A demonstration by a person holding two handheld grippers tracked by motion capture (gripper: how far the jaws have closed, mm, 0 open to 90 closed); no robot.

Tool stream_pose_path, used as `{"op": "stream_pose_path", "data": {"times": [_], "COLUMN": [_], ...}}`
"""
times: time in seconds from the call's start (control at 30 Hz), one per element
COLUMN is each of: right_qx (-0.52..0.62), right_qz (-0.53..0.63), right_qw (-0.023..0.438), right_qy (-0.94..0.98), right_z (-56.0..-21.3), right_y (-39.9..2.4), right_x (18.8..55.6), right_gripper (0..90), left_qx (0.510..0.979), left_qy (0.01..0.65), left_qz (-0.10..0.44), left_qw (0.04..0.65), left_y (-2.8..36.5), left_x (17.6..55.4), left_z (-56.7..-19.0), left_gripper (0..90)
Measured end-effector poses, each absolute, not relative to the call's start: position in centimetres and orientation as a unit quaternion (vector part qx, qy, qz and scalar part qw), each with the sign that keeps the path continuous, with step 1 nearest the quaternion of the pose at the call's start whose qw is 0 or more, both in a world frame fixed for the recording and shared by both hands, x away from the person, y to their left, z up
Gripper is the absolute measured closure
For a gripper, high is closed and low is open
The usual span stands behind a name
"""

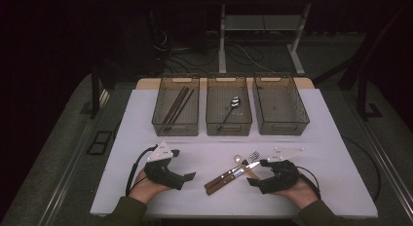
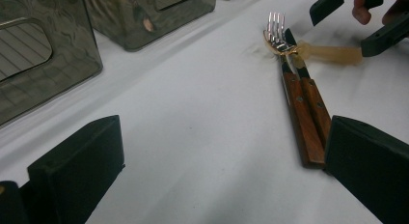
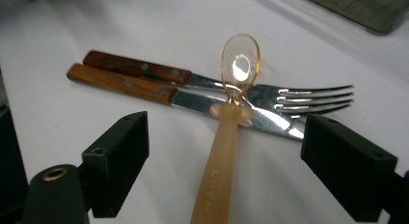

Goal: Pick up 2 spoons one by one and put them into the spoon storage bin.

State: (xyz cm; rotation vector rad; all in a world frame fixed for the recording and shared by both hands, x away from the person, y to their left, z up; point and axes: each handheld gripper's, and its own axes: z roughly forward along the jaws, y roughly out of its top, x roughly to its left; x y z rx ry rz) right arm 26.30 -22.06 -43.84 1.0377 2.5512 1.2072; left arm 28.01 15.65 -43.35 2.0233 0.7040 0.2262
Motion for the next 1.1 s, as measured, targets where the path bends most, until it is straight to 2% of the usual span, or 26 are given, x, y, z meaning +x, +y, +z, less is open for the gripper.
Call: {"op": "stream_pose_path", "data": {"times": [0.27, 0.4, 0.63, 0.83, 1.1], "right_qx": [0.347, 0.34, 0.335, 0.321, 0.296], "right_qz": [0.38, 0.376, 0.367, 0.358, 0.329], "right_qw": [0.071, 0.068, 0.053, 0.05, 0.088], "right_qy": [0.855, 0.859, 0.866, 0.875, 0.892], "right_z": [-44.4, -44.5, -44.4, -44.6, -44.5], "right_y": [-22.8, -23.0, -23.0, -22.6, -21.9], "right_x": [26.0, 25.9, 25.6, 25.4, 25.0], "right_gripper": [27.8, 40.6, 55.1, 61.7, 64.6], "left_qx": [0.83, 0.833, 0.835, 0.836, 0.838], "left_qy": [0.288, 0.285, 0.282, 0.281, 0.28], "left_qz": [0.089, 0.089, 0.087, 0.083, 0.081], "left_qw": [0.47, 0.466, 0.464, 0.463, 0.462], "left_y": [15.5, 15.4, 15.3, 15.2, 15.0], "left_x": [28.0, 27.9, 27.9, 27.9, 27.9], "left_z": [-43.4, -43.5, -43.6, -43.6, -43.7], "left_gripper": [0.0, 0.0, 0.0, 0.0, 0.0]}}
